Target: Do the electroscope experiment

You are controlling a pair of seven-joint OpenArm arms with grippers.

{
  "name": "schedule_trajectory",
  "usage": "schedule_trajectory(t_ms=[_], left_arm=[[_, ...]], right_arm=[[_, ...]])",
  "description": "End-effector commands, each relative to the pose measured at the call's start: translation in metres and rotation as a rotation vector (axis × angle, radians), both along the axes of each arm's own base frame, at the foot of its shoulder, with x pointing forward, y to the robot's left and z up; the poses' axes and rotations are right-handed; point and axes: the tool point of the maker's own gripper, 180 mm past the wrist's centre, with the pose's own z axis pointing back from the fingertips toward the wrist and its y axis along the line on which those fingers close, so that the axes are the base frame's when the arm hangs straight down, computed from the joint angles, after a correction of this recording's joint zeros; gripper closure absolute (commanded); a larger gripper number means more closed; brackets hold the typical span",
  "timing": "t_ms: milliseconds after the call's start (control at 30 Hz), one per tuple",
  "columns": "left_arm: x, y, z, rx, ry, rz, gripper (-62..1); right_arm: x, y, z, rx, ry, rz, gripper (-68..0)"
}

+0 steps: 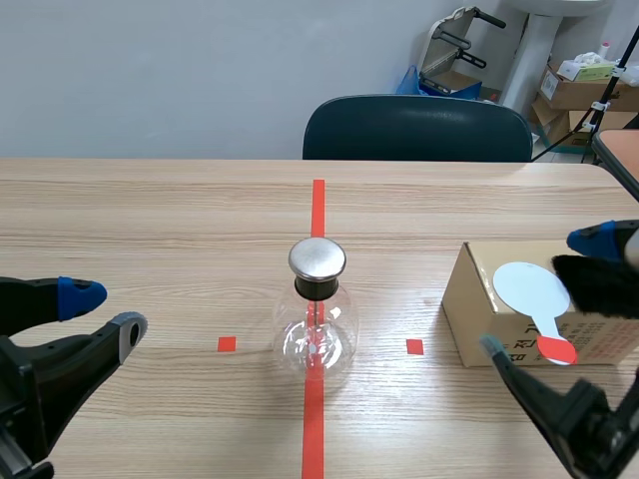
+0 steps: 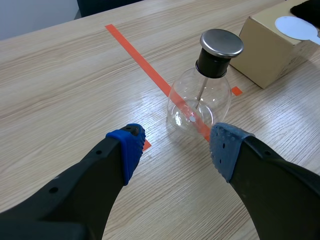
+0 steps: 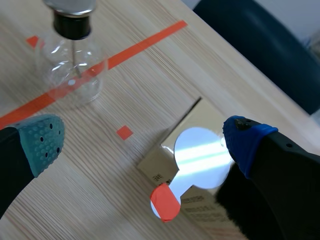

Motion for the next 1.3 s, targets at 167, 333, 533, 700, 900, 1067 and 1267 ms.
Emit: schedule_trajectory(t_ms=[167, 333, 533, 700, 900, 1067, 1267], left_arm=[[0.002, -0.002, 0.006, -0.022, -0.019, 0.004, -31.7], [0.002, -0.002, 0.006, -0.021, -0.019, 0.004, -31.7], [0.001, -0.002, 0.002, 0.022, -0.025, -0.011, -31.7], [0.001, -0.002, 0.002, 0.028, -0.027, -0.013, -31.7], [0.005, -0.001, 0.002, 0.082, -0.057, -0.029, -31.7], [0.001, -0.006, 0.003, 0.078, -0.05, -0.094, -31.7], [-0.009, -0.02, 0.008, 0.011, -0.019, -0.187, -31.7]], right_arm=[[-0.023, -0.002, -0.008, -0.391, -0.148, 0.06, -67.9], [-0.036, -0.01, -0.02, -0.62, -0.225, 0.012, -67.9], [-0.04, -0.022, -0.032, -0.792, -0.3, -0.058, -67.9], [-0.043, -0.029, -0.047, -0.855, -0.357, -0.085, -67.9], [-0.037, -0.038, -0.053, -0.898, -0.436, -0.15, -67.9], [-0.029, -0.042, -0.057, -0.933, -0.476, -0.206, -67.9], [-0.022, -0.045, -0.067, -0.943, -0.48, -0.227, -67.9]])
